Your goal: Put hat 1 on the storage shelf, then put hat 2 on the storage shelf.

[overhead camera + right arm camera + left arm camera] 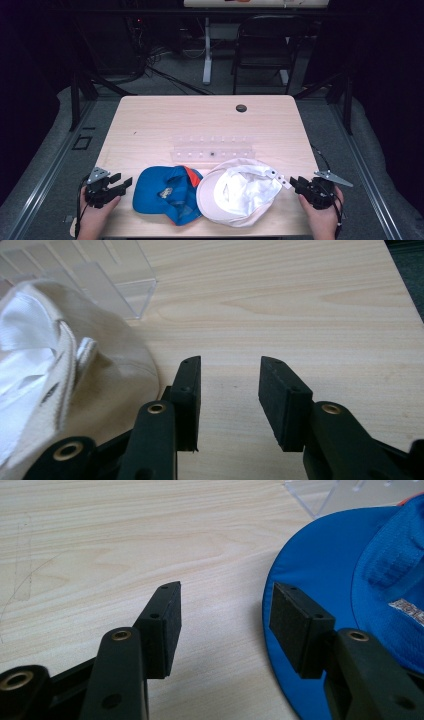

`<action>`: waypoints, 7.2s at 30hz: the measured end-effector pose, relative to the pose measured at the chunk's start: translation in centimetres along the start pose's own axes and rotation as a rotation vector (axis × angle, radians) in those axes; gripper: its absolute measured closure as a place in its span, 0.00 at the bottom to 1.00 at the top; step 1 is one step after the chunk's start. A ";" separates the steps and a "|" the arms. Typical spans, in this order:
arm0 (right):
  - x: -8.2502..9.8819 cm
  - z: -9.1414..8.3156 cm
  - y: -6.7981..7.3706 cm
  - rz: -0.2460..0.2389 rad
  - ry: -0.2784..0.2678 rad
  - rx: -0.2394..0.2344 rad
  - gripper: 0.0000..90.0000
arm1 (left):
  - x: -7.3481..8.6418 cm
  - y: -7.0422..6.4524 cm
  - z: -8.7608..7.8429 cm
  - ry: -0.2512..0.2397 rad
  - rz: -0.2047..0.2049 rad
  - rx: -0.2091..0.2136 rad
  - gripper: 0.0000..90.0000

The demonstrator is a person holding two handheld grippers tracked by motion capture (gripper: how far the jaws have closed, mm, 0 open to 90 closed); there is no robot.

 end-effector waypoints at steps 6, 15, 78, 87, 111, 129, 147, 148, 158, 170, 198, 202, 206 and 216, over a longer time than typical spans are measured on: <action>0.1 -0.1 0.0 0.003 -0.001 -0.010 0.67 | -0.1 0.0 0.0 -0.006 0.001 0.001 0.52; -0.2 -0.4 1.2 -0.005 0.023 -0.071 0.55 | -0.1 -0.3 -0.3 0.002 0.019 0.002 0.52; -1.5 0.7 7.3 0.045 0.556 -0.114 0.55 | 0.0 -0.4 -0.2 0.006 0.017 0.004 0.50; -1.0 1.1 7.6 0.060 0.616 -0.086 0.68 | 0.0 -0.4 -0.2 0.008 0.018 0.003 0.51; -0.8 0.0 8.4 -0.105 0.737 0.085 0.89 | 0.0 -0.3 -0.2 0.004 0.019 0.002 0.50; -1.9 -0.5 9.9 -0.033 0.793 0.092 0.91 | 0.0 -0.3 -0.2 0.005 0.017 0.002 0.50; -3.2 -1.6 11.3 0.088 0.861 0.016 0.91 | 0.0 -0.4 -0.2 0.003 0.017 0.001 0.50; -3.2 -1.7 11.3 0.096 0.869 0.011 0.91 | 0.0 -0.4 -0.2 0.003 0.016 0.002 0.50; -3.9 -2.4 12.2 0.195 0.890 -0.064 0.91 | 0.0 -0.3 -0.2 -0.010 0.009 -0.004 0.50; -4.7 -3.2 13.7 0.325 0.905 -0.240 0.91 | -0.1 -0.3 -0.2 -0.011 0.009 -0.005 0.50; -7.3 -5.7 19.5 0.489 0.848 -0.634 0.91 | -0.1 -0.3 -0.2 -0.011 0.008 -0.003 0.51; -8.0 -6.1 20.1 0.508 0.832 -0.662 0.91 | 0.0 -0.3 -0.3 -0.001 0.013 0.000 0.51; -9.1 -6.6 20.6 0.534 0.800 -0.693 0.91 | 0.0 -0.3 -0.3 -0.012 0.011 -0.006 0.50; -10.5 -7.0 20.8 0.535 0.749 -0.697 0.91 | -0.1 -0.3 -0.2 -0.012 0.012 -0.004 0.50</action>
Point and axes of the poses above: each handheld gripper's, and its own axes: z roughly forward along the jaws, x roughly out of its underside, y roughly to its left, the point moved 9 cm from there along z, roughly forward along the jaws, and after that the axes turned 10 degrees about z, right-handed, at the moved point
